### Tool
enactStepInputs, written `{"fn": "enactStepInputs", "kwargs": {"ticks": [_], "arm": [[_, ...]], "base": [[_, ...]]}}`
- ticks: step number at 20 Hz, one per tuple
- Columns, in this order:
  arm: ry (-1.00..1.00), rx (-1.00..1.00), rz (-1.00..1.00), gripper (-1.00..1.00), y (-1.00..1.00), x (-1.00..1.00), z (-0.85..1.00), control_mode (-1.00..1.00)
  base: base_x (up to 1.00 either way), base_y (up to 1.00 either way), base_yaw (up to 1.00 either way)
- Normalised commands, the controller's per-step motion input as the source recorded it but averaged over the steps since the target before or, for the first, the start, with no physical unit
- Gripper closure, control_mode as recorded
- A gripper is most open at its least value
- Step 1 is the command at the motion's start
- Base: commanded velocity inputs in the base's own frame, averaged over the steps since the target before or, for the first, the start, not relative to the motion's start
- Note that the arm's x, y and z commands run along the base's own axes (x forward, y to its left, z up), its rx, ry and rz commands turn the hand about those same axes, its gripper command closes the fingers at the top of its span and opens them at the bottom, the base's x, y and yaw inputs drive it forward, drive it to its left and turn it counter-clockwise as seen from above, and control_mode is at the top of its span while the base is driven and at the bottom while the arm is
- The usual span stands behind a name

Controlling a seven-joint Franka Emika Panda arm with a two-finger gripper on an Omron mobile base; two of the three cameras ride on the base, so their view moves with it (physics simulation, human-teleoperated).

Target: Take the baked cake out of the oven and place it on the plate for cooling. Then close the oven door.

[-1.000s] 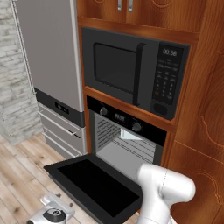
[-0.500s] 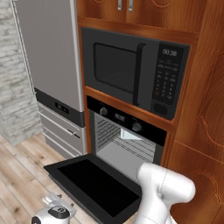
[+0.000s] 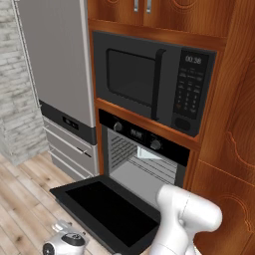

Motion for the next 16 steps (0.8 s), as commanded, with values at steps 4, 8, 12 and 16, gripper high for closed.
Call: {"fn": "enactStepInputs", "kwargs": {"ticks": [4,8,12,16], "arm": [[-0.07,-0.03,0.0,-1.0,0.18,0.0,-0.56,-1.0],[-0.1,-0.05,0.0,-1.0,0.27,0.02,-0.5,-1.0],[-0.07,-0.09,0.0,-1.0,0.44,0.07,-0.48,-1.0],[-0.02,-0.07,-0.03,-1.0,0.39,0.13,-0.37,-1.0]], "base": [[0.0,0.0,0.0],[0.0,0.0,0.0],[0.0,0.0,0.0],[0.0,0.0,0.0]]}}
